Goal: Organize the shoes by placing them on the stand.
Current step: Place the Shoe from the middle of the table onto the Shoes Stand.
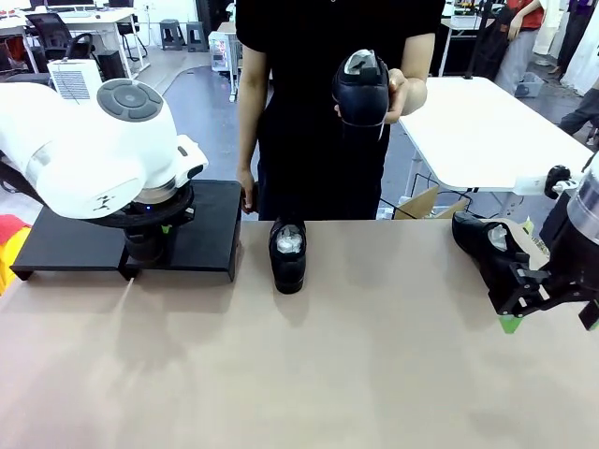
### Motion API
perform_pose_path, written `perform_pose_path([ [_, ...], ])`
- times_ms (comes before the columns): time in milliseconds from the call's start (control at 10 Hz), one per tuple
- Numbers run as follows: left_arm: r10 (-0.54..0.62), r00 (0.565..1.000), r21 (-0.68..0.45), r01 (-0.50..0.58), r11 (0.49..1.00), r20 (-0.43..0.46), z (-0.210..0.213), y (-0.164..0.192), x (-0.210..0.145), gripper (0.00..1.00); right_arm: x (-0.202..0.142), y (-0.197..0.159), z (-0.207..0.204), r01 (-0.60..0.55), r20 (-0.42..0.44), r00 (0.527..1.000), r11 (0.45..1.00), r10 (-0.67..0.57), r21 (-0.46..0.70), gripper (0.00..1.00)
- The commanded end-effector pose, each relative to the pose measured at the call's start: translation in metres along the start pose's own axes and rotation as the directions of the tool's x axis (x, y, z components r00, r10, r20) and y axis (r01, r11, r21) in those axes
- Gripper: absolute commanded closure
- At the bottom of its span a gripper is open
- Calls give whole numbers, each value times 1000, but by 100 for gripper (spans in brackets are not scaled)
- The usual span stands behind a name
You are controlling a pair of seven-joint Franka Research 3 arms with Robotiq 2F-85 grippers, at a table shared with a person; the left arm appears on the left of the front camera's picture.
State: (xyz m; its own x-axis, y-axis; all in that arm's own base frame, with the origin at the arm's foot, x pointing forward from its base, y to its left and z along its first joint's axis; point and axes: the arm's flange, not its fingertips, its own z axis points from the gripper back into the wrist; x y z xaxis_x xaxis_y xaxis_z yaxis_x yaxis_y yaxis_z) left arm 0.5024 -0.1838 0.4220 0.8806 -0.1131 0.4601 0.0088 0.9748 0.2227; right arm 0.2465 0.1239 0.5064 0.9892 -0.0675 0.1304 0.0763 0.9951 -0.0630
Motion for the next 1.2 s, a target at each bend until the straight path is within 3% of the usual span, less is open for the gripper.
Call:
perform_pose_path([
  [0, 3, 1000, 6, -3, 1000, 25, -7, -5, 1, 100, 1, -1, 0, 7, -1, 1000, 1000, -7, 11, 0],
  [200, -13, 1000, -2, 13, 1000, 21, -5, -4, -1, 97, 1, -1, 0, 7, -1, 1000, 1000, -7, 11, 0],
  [600, 3, 1000, -17, -3, 1000, 29, -3, 0, 3, 42, 1, -1, 0, 7, -1, 1000, 1000, -7, 11, 0],
  [900, 20, 999, -10, -20, 1000, 38, 5, 4, 6, 39, 1, -1, 0, 7, -1, 1000, 1000, -7, 11, 0],
  [1100, 71, 997, -26, -70, 997, 35, 27, 17, -13, 39, 1, -1, 0, 7, -1, 1000, 1000, -7, 11, 0],
])
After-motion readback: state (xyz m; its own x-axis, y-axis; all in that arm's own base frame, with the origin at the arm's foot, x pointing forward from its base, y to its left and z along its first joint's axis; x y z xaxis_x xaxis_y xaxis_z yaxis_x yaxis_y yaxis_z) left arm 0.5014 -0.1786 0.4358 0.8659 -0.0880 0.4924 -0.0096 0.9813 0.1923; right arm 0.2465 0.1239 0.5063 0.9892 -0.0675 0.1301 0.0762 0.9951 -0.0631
